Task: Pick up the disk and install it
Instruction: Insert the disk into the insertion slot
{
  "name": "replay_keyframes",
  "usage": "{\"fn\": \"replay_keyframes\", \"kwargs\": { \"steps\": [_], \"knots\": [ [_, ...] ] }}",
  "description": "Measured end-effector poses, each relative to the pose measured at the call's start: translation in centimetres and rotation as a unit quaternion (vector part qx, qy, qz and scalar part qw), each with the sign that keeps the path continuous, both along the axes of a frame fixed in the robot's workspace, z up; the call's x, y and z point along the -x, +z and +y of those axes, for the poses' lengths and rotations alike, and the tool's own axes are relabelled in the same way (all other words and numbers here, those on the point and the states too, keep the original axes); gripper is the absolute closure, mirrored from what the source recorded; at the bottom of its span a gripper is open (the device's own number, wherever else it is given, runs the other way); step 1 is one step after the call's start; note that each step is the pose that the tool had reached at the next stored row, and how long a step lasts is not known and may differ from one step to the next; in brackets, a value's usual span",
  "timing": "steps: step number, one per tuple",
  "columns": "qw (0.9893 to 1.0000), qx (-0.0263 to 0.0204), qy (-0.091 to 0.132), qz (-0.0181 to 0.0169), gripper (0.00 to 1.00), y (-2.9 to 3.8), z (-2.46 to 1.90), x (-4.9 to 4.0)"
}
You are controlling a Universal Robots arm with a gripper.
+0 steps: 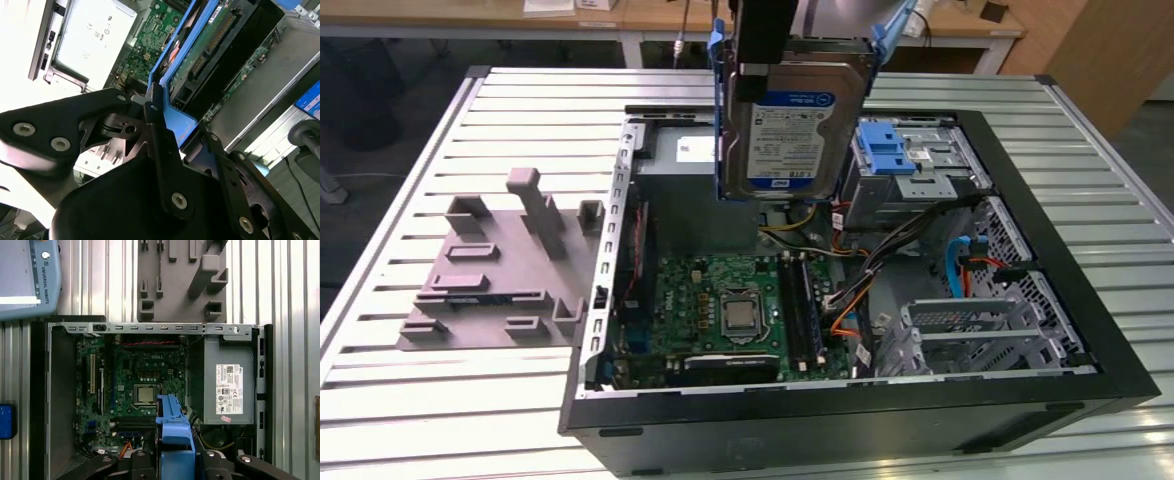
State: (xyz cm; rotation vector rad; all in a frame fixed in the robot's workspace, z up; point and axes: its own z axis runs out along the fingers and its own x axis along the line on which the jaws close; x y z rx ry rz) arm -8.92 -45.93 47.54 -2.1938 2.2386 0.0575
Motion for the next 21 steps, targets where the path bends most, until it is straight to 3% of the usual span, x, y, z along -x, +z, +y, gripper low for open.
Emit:
{"fn": "replay_keyframes", "kwargs": {
  "steps": [10,13,16,21],
  "knots": [
    [1.0,0.0,0.0,0.0,0.64,0.0,0.0,-0.04],
    [1.0,0.0,0.0,0.0,0.64,0.0,-0.21,-0.05],
    [1.0,0.0,0.0,0.0,0.64,0.0,-0.91,-0.05],
    [1.0,0.0002,0.0,0.0,0.64,0.0,-2.77,-0.04]
  ]
}}
